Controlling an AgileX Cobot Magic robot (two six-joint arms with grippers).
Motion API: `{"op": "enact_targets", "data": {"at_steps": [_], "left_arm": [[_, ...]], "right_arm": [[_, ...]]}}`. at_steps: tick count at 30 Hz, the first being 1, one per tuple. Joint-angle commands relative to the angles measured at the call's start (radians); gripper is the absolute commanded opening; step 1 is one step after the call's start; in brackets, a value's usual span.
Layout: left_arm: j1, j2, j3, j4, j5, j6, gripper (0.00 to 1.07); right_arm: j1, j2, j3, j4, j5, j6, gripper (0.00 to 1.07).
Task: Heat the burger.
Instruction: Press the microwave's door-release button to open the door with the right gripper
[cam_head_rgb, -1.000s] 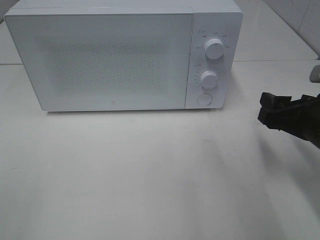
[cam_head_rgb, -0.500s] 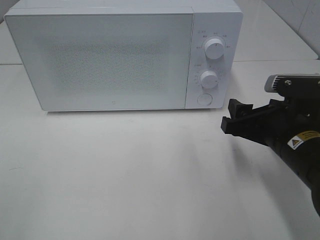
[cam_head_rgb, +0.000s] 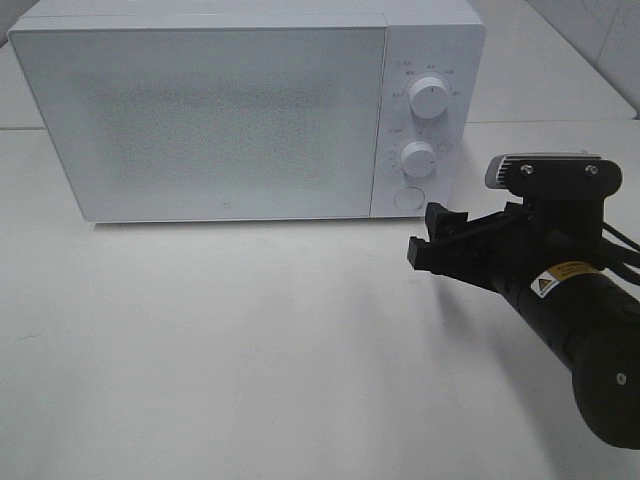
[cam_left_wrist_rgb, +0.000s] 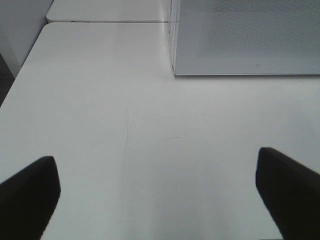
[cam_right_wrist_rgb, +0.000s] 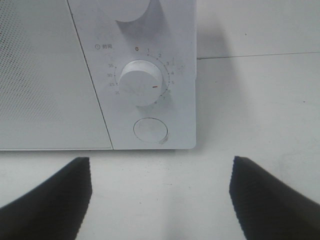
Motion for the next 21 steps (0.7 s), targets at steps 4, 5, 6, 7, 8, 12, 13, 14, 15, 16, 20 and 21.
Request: {"op": "enact_targets", "data": {"at_steps": [4, 5, 6, 7, 8, 12, 13, 14, 15, 16, 20, 21], "left_arm": [[0.001, -0.018, 0.003, -0.003, -0.008, 0.000, 1.00], [0.001, -0.018, 0.003, -0.003, -0.008, 0.000, 1.00], [0.001, -0.018, 0.003, -0.003, -0.008, 0.000, 1.00], [0.001, -0.018, 0.003, -0.003, -0.008, 0.000, 1.00], [0.001, -0.018, 0.003, -0.003, -0.008, 0.000, 1.00], [0.001, -0.018, 0.003, -0.003, -0.008, 0.000, 1.00], [0.001, -0.018, 0.003, -0.003, -0.008, 0.000, 1.00], [0.001, -0.018, 0.003, -0.003, -0.008, 0.000, 1.00], [0.001, -0.018, 0.003, -0.003, -0.008, 0.000, 1.00], [0.001, -0.018, 0.003, -0.003, -0.008, 0.000, 1.00], [0.001, -0.018, 0.003, -0.003, -0.008, 0.000, 1.00], [0.001, -0.018, 0.003, -0.003, -0.008, 0.000, 1.00]], "right_arm": [[0.008, -0.002, -0.009, -0.002, -0.010, 0.199, 0.69], [0.008, -0.002, -0.009, -0.002, -0.010, 0.199, 0.69], [0.008, -0.002, -0.009, -0.002, -0.010, 0.293, 0.65], [0.008, -0.002, -0.009, -0.002, -0.010, 0.356, 0.63], [0.008, -0.002, -0.009, -0.002, -0.010, 0.356, 0.63], [0.008, -0.002, -0.009, -0.006, -0.009, 0.737, 0.48], [0.008, -0.002, -0.009, -0.006, -0.009, 0.737, 0.48], [0.008, -0.002, -0.009, -0.010, -0.008, 0.922, 0.38], [0.008, -0.002, -0.009, -0.020, -0.008, 1.089, 0.31], [0.008, -0.002, -0.009, -0.020, -0.008, 1.089, 0.31], [0.008, -0.002, -0.009, -0.026, -0.008, 1.304, 0.17], [0.008, -0.002, -0.009, -0.026, -0.008, 1.304, 0.17]]}}
